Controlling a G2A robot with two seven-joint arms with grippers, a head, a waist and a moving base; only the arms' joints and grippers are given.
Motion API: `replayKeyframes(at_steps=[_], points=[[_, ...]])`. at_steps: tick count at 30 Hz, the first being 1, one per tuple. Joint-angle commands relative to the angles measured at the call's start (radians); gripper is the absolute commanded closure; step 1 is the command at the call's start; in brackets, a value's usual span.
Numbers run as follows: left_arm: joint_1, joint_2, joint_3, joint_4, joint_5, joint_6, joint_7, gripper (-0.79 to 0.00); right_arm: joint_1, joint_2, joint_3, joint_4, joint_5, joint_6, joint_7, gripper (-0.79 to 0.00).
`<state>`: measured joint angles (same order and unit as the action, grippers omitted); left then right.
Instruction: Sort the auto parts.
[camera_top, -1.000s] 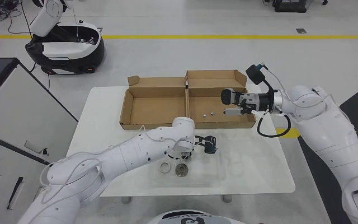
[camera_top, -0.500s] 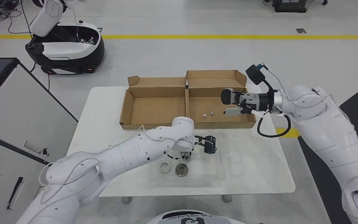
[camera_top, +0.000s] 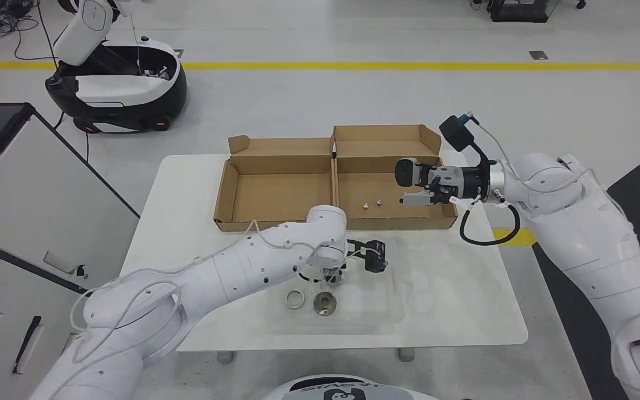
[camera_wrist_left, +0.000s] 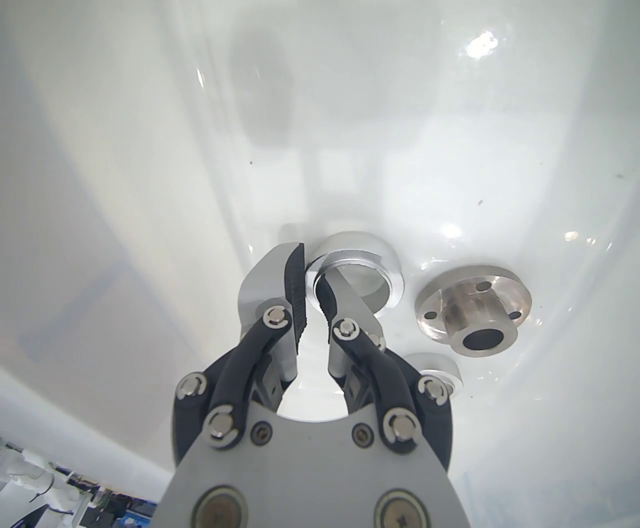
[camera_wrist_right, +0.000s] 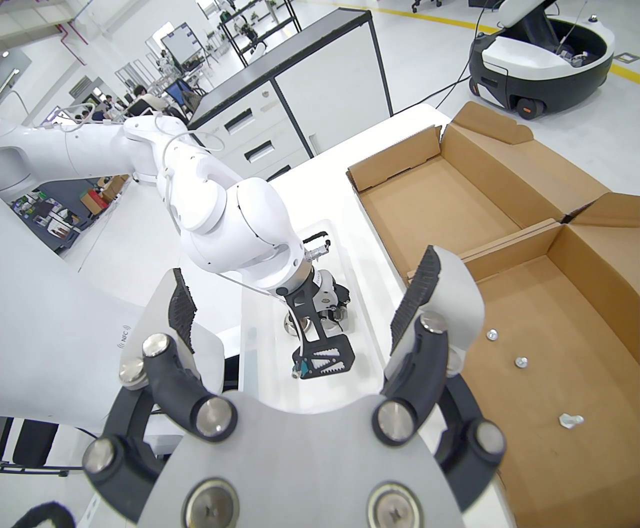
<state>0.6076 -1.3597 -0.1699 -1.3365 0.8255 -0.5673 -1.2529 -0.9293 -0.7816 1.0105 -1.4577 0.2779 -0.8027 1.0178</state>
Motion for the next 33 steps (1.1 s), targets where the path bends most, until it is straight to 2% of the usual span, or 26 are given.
replayKeyframes(at_steps=[1, 5, 8, 12, 16, 22, 25, 33], points=[[-0.009, 0.007, 0.0, -0.013, -0.013, 0.006, -0.006, 0.0, 0.0, 0.0, 0.0, 0.0, 0.0, 0.0, 0.0, -0.785], [-0.032, 0.034, 0.0, -0.071, -0.049, 0.029, -0.029, 0.0, 0.0, 0.0, 0.0, 0.0, 0.0, 0.0, 0.0, -0.785], [-0.057, 0.068, 0.0, -0.138, -0.089, 0.053, -0.053, 0.0, 0.0, 0.0, 0.0, 0.0, 0.0, 0.0, 0.0, -0.785], [-0.079, 0.13, -0.02, -0.241, -0.135, 0.084, -0.083, 0.0, 0.0, 0.0, 0.0, 0.0, 0.0, 0.0, 0.0, -0.785], [-0.068, 0.202, -0.071, -0.349, -0.147, 0.099, -0.099, 0.0, 0.0, 0.0, 0.0, 0.0, 0.0, 0.0, 0.0, -0.785], [-0.004, 0.31, -0.195, -0.479, -0.145, 0.07, -0.07, 0.0, 0.0, 0.0, 0.0, 0.0, 0.0, 0.0, 0.0, -0.785], [0.041, 0.36, -0.275, -0.516, -0.156, 0.034, -0.032, 0.0, 0.0, 0.0, 0.0, 0.0, 0.0, 0.0, 0.0, -0.785], [0.21, 0.48, -0.549, -0.522, -0.262, -0.184, 0.2, 0.0, 0.0, 0.0, 0.0, 0.0, 0.0, 0.0, 0.0, -0.785]])
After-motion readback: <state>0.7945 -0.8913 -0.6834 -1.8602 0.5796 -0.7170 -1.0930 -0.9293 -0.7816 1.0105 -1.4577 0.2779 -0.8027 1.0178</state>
